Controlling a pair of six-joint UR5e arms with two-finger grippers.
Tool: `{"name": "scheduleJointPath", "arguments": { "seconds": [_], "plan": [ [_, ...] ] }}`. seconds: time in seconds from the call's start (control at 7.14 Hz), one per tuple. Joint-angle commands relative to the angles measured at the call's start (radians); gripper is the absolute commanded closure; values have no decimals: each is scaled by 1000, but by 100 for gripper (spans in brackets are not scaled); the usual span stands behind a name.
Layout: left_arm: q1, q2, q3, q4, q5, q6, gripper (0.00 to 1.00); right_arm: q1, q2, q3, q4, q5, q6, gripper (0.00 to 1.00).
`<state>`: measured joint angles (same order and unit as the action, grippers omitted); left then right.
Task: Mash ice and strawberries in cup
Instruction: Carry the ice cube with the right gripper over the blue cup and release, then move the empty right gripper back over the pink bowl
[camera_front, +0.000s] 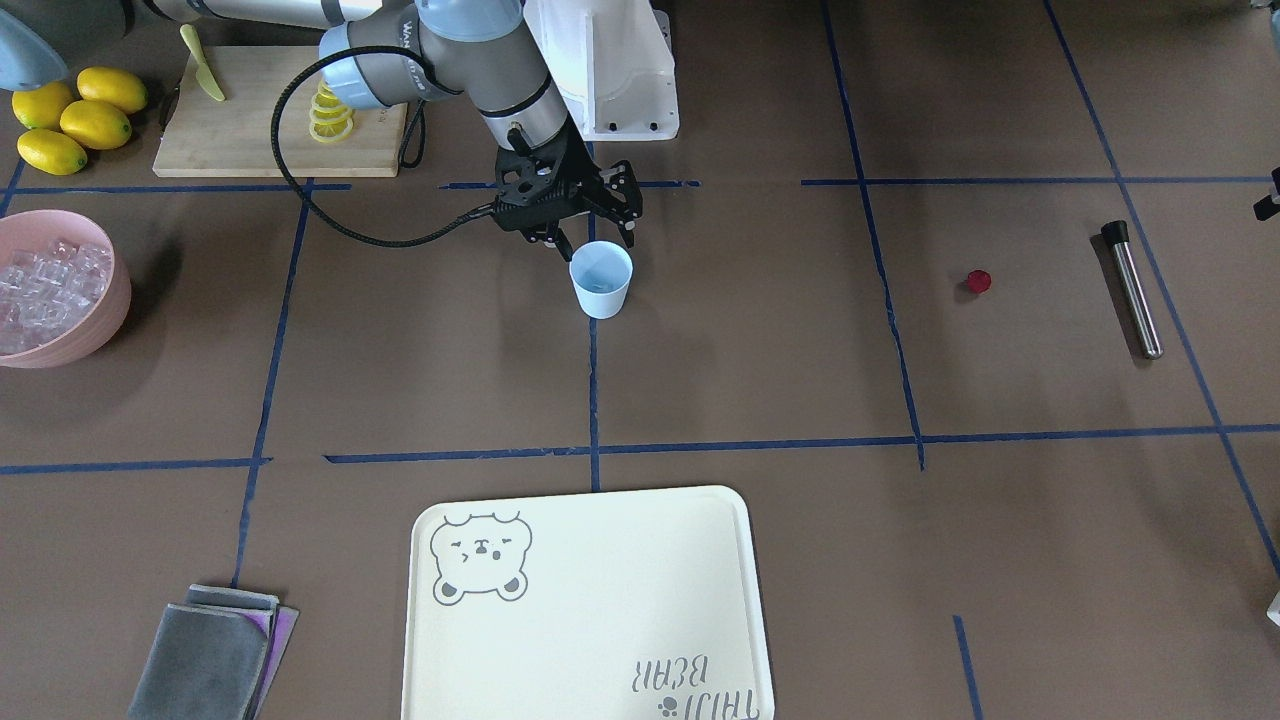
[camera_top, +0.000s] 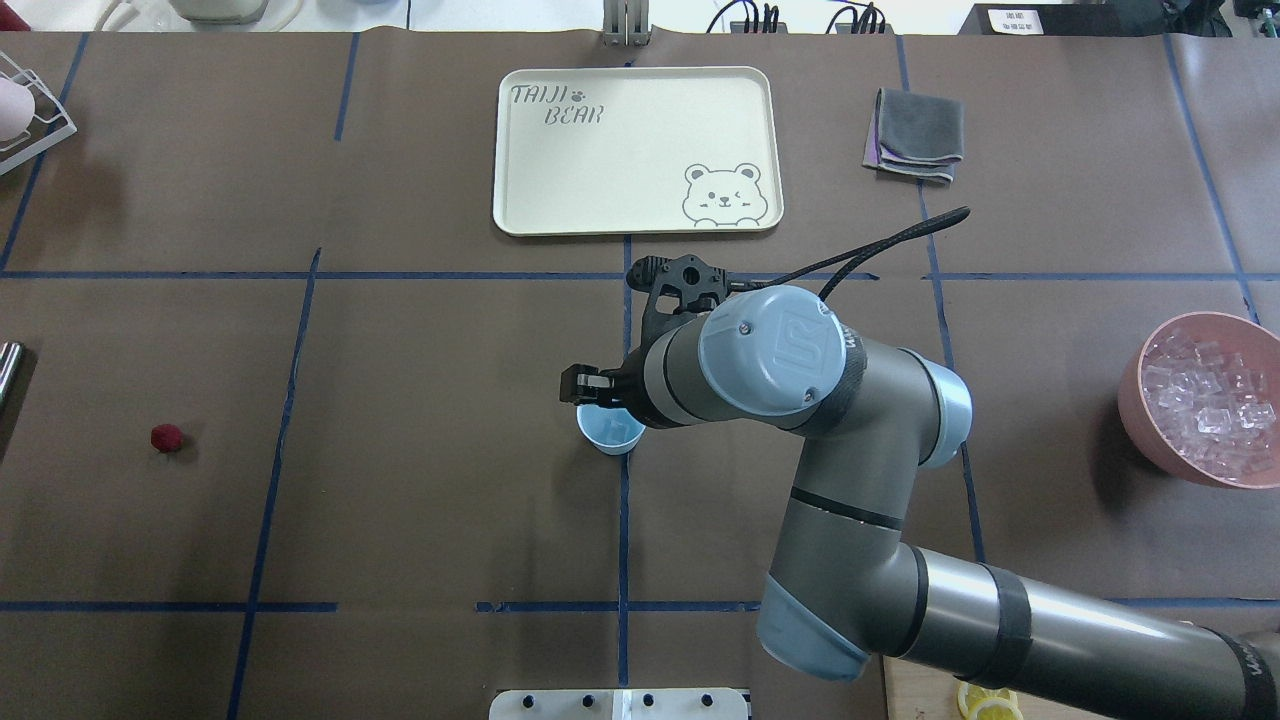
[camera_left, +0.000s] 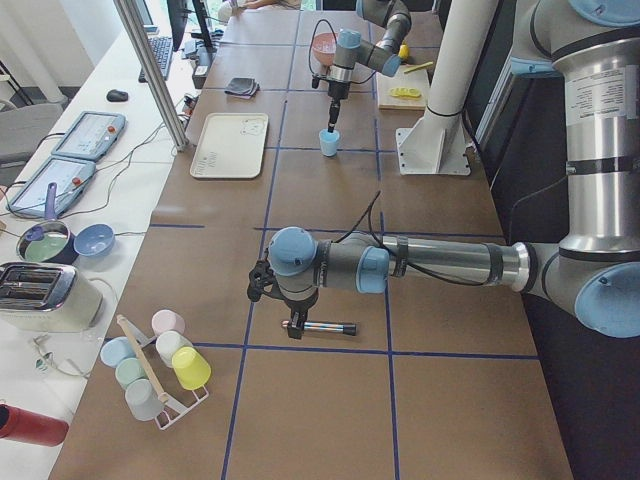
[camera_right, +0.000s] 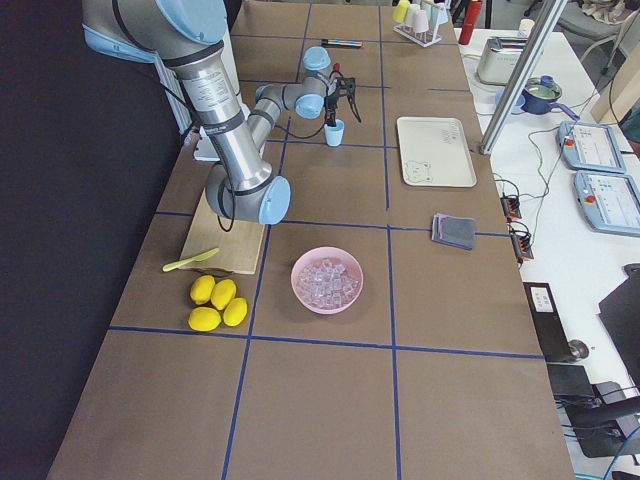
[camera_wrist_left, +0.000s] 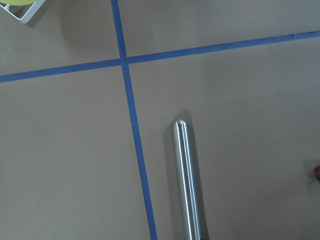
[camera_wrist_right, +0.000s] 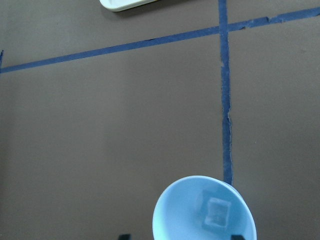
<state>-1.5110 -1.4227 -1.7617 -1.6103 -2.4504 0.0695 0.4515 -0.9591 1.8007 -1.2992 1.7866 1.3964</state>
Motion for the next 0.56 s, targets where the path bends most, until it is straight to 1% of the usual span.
{"name": "scheduleJointPath", "arguments": {
  "seconds": [0.0, 0.14, 0.28, 0.42],
  "plan": [
    [2, 2, 1, -2, -1, 0, 0, 172, -175, 205, -112, 191, -32, 19],
    [0, 2, 2, -2, -1, 0, 0, 278, -281, 248, -112, 292, -103, 19],
    [0, 2, 2, -2, 1, 0, 0, 376, -429, 296, -100, 371, -181, 19],
    [2, 2, 2, -2, -1, 0, 0, 462, -581, 319, -85, 408, -295, 18]
  ]
}}
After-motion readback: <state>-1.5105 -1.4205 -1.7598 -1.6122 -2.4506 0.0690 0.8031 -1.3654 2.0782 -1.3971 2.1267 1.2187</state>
